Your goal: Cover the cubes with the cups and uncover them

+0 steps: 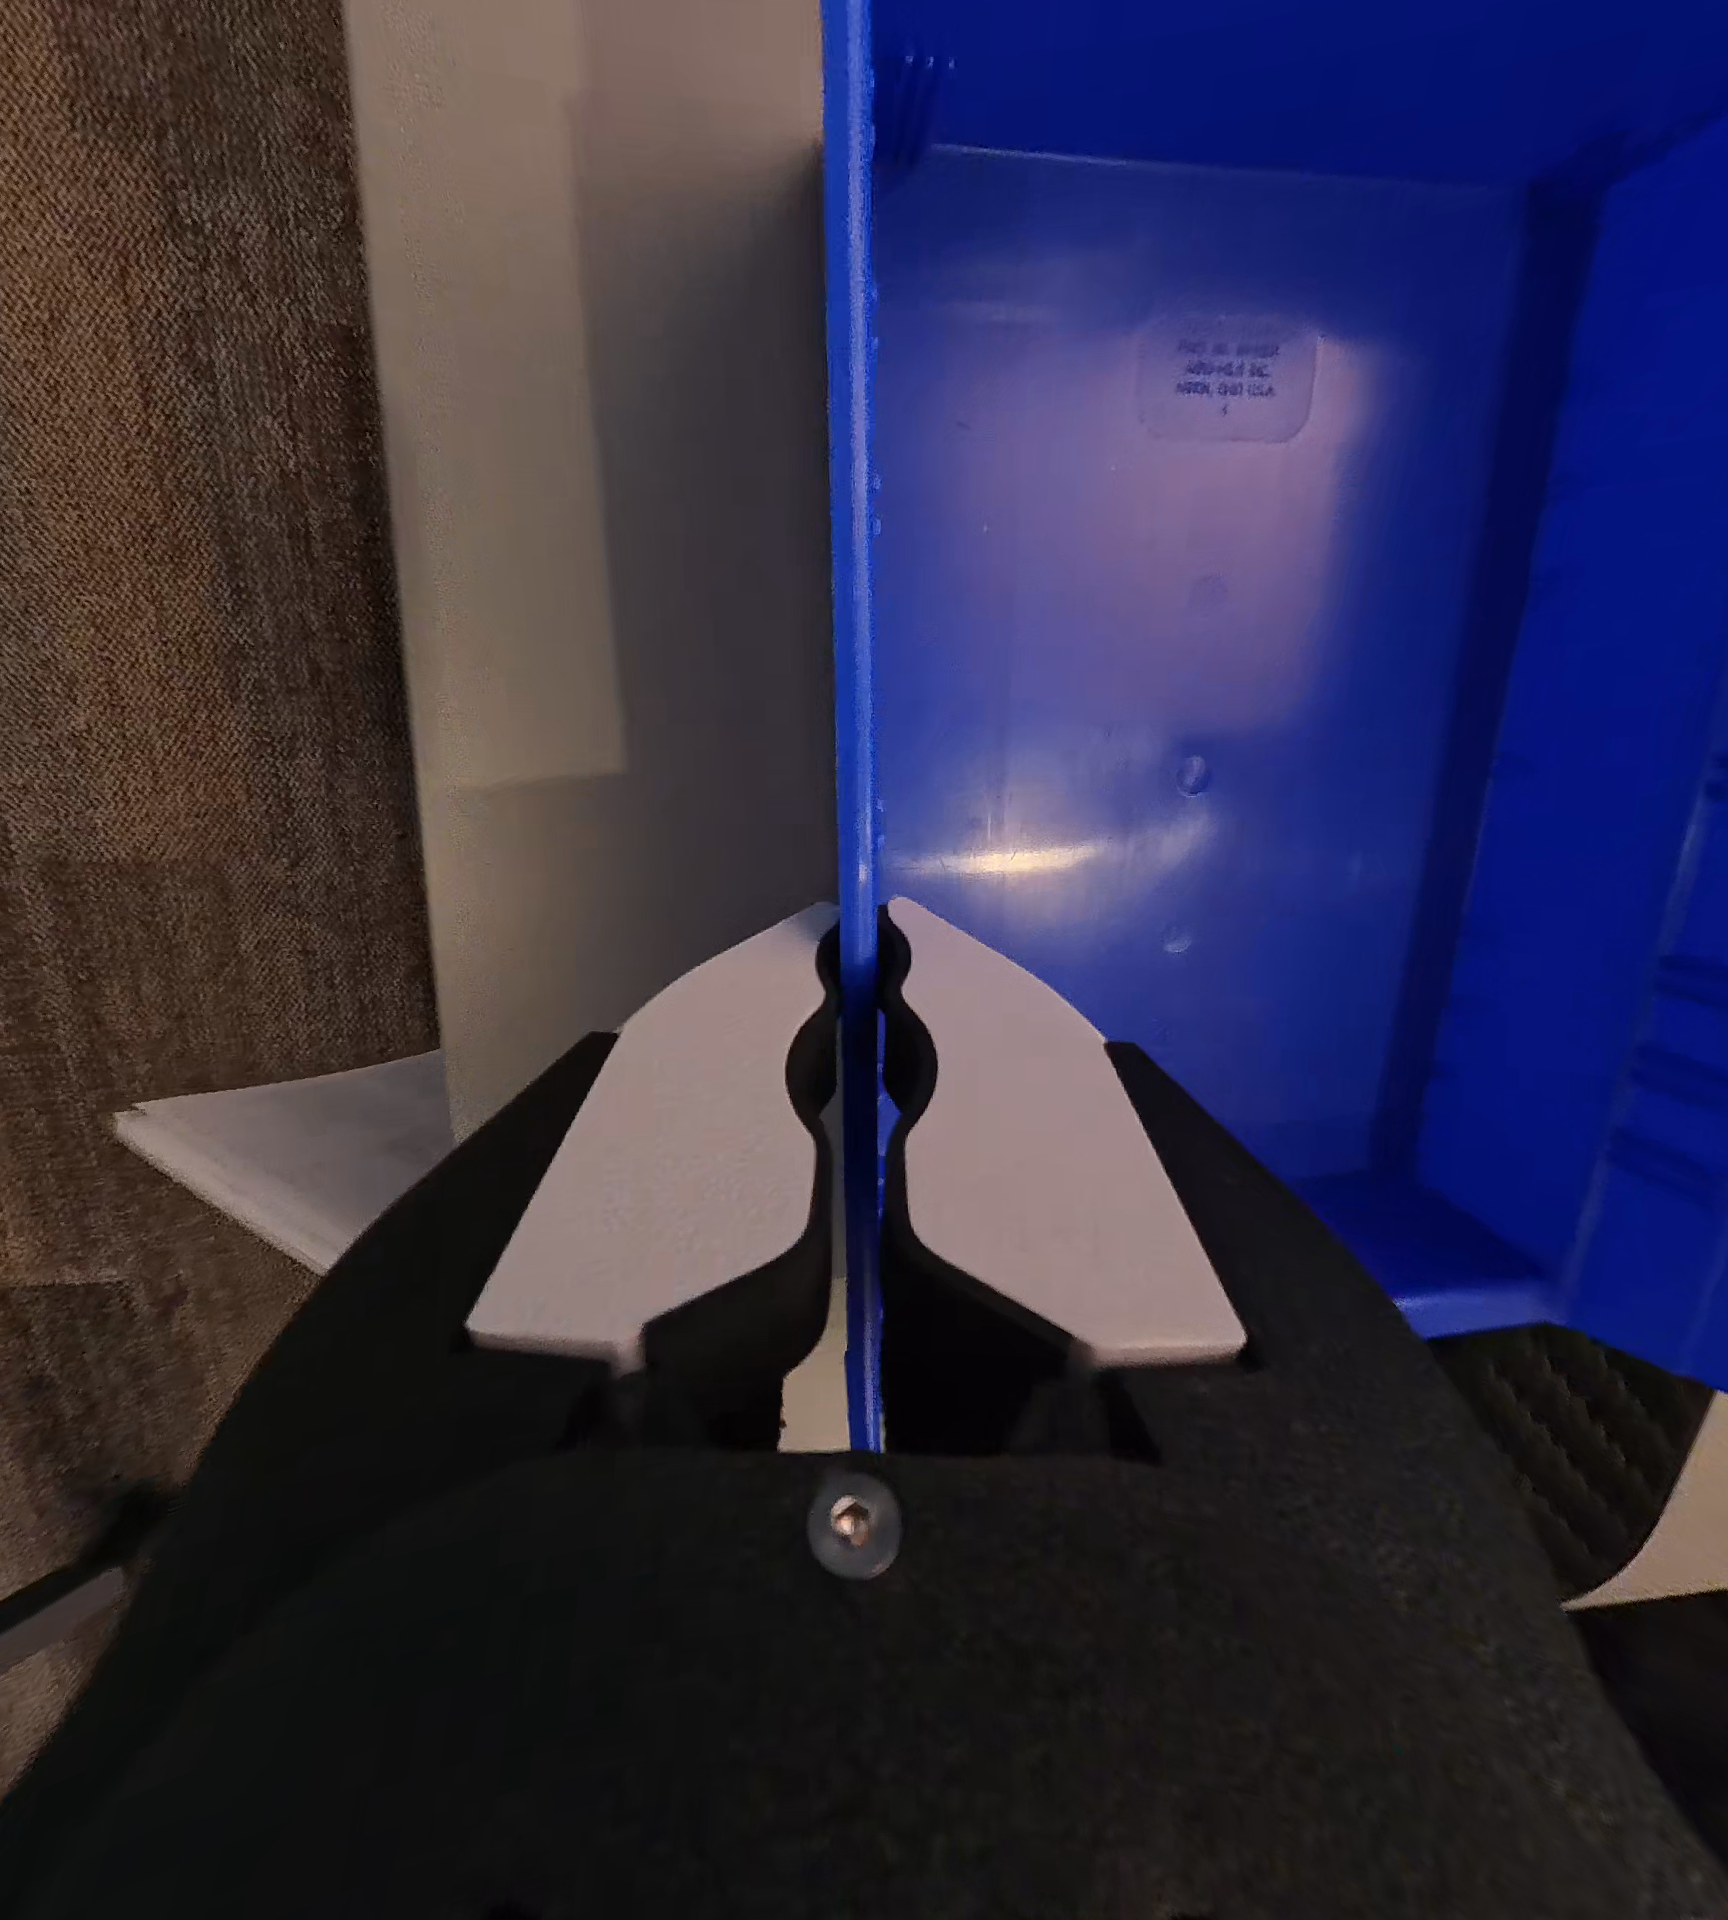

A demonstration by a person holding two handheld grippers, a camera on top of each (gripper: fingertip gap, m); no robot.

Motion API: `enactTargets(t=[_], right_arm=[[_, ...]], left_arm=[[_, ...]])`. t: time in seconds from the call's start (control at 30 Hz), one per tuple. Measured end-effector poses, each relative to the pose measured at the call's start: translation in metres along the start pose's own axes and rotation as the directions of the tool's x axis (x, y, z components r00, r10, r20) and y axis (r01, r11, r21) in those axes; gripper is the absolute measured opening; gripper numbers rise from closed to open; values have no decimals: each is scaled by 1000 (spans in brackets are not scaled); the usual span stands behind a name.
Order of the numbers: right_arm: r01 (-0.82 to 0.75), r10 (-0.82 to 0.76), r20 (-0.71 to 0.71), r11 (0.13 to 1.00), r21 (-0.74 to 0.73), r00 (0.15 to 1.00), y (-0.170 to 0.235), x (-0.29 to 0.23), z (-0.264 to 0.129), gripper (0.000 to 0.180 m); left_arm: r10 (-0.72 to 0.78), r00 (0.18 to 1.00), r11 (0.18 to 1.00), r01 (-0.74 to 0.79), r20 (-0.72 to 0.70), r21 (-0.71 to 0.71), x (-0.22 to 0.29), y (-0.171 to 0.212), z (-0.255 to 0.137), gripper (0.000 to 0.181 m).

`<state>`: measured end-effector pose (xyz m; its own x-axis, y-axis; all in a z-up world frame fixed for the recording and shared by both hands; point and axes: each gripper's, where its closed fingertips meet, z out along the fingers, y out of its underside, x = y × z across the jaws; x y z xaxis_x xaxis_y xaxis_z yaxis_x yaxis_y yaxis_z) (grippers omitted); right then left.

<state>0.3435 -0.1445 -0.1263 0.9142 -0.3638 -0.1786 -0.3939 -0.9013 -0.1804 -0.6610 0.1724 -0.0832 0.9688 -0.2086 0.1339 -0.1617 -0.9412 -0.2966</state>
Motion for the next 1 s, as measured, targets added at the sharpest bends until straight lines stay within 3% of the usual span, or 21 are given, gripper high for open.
enactTargets(t=[0.5,0.7,0.87,1.0], right_arm=[[-15,15,7,1000,-28,1000,1,0,0,5],[-43,47,37,995,-89,998,4,-6,9,16],[-45,42,-23,990,-132,999,4,-1,11,5],[-57,55,-18,989,-135,998,4,-1,11,5]], left_arm=[[123,991,992,-121,-45,48,167,-28,35,3],[151,982,987,-144,-117,67,230,-19,42,4],[205,968,977,-193,-143,90,269,-6,44,6],[196,936,979,-170,-292,113,307,11,41,15]])
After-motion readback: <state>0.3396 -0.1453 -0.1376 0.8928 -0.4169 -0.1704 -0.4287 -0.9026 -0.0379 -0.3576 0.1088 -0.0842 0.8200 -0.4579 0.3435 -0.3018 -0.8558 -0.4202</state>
